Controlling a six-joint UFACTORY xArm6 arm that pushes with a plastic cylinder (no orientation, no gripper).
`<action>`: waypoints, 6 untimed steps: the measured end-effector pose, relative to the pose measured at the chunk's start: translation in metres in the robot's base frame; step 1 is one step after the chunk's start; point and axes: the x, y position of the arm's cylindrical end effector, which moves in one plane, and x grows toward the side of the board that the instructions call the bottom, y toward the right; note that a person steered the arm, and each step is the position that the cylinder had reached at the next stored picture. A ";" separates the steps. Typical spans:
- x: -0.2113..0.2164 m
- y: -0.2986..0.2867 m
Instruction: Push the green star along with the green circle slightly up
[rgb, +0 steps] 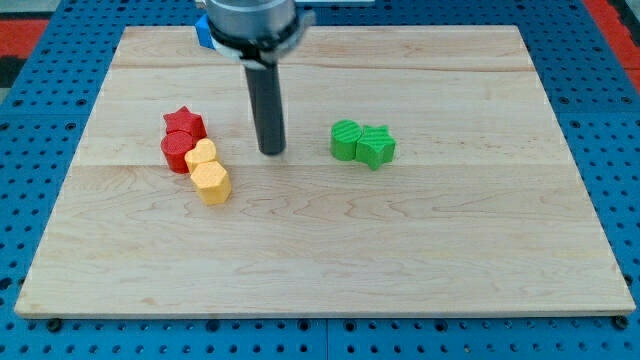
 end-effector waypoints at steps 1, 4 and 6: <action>0.025 0.069; 0.015 0.147; -0.012 0.085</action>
